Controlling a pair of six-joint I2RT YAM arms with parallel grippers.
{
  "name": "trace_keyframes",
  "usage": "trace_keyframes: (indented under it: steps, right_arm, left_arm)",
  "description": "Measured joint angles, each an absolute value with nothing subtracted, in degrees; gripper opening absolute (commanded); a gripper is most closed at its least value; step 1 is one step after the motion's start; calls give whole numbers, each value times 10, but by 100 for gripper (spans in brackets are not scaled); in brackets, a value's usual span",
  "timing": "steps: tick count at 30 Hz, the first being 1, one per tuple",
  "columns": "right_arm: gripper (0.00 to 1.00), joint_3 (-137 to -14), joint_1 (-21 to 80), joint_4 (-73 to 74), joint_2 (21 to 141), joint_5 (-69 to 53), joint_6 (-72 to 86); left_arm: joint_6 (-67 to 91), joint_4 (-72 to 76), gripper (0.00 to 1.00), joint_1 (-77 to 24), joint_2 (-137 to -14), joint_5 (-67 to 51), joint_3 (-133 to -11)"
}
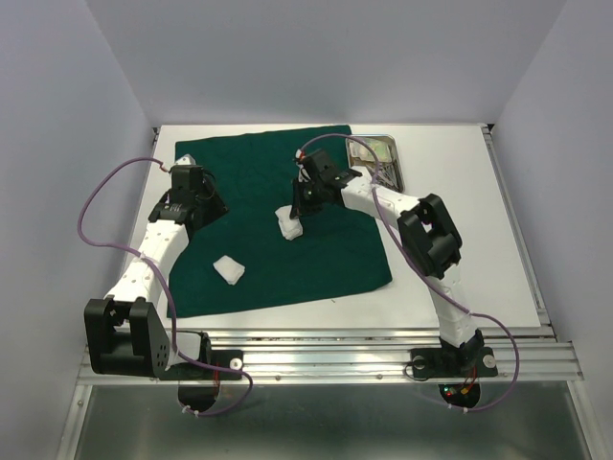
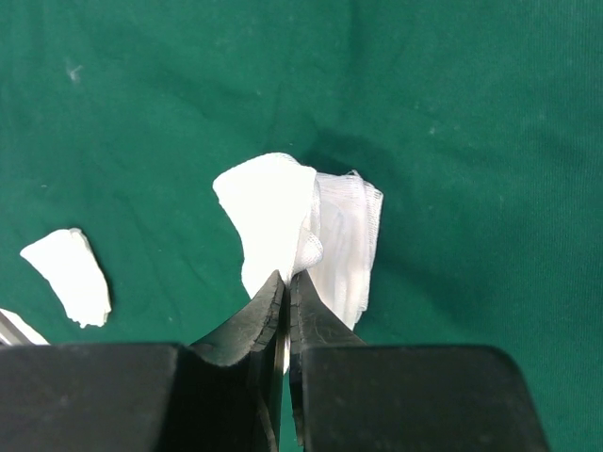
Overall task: Prepare the surgical pack
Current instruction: Adjust the medical item in the surgical kit.
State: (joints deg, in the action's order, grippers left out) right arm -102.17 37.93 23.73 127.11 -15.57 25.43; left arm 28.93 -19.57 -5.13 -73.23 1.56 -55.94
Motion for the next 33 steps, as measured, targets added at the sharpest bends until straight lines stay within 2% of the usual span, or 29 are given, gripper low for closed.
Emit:
trace_keyframes:
  steps: [14, 33]
  right_arm:
    - [5, -1021, 379, 241, 1273, -147, 254]
    - [3, -1012, 379, 244, 1275, -157, 257]
  left_arm:
    - [289, -196, 50, -51, -734, 16, -559]
    - [289, -196, 50, -51, -734, 15, -559]
